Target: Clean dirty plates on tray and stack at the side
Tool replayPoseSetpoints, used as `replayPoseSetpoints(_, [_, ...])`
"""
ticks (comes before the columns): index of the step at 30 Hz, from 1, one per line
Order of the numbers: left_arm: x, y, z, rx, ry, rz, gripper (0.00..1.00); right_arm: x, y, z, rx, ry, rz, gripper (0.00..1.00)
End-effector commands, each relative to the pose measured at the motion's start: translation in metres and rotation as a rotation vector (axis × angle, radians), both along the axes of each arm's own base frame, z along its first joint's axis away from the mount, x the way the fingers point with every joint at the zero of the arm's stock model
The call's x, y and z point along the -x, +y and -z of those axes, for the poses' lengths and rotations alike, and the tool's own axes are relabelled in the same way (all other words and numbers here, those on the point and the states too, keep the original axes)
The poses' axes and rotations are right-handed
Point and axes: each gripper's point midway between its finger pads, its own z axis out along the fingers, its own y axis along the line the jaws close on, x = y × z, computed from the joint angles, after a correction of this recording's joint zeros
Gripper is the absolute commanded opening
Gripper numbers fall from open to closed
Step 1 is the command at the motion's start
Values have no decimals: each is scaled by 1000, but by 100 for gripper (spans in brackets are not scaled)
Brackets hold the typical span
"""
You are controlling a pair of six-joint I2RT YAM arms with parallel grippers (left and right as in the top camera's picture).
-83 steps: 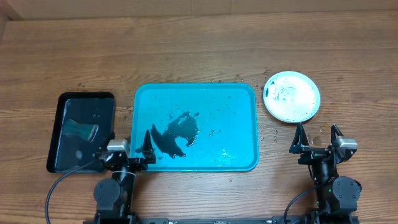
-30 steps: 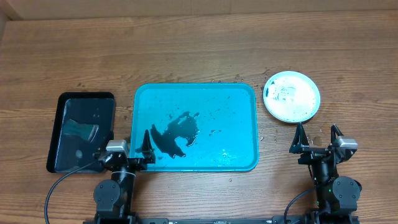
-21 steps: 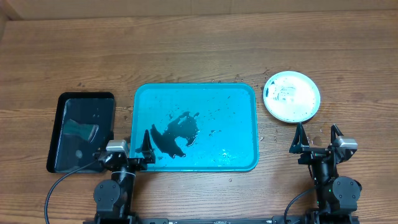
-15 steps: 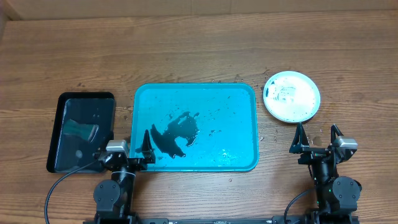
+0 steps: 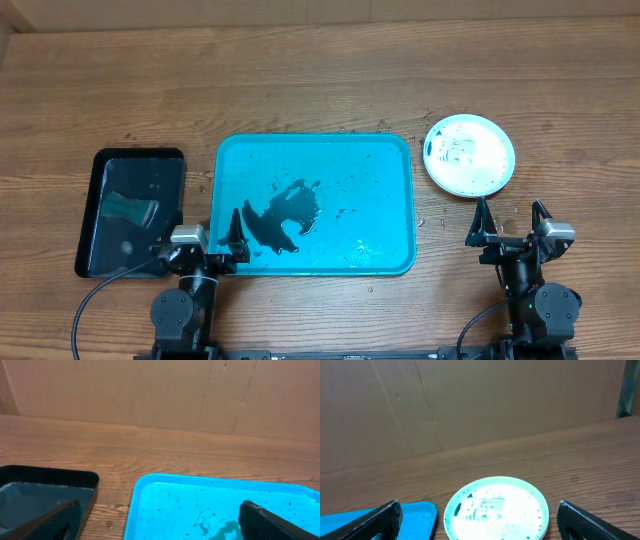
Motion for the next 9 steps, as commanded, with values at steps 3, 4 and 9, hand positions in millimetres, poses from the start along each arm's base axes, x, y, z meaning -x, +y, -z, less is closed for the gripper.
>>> replayPoseSetpoints(3, [0, 0, -1, -16, -9, -3, 100, 0, -2, 1, 7, -6, 10, 100])
replayPoseSetpoints(4, [0, 0, -1, -16, -9, -3, 100, 0, -2, 1, 7, -6, 10, 100])
replayPoseSetpoints(9, [0, 0, -1, -16, -9, -3, 100, 0, -2, 1, 7, -6, 11, 100])
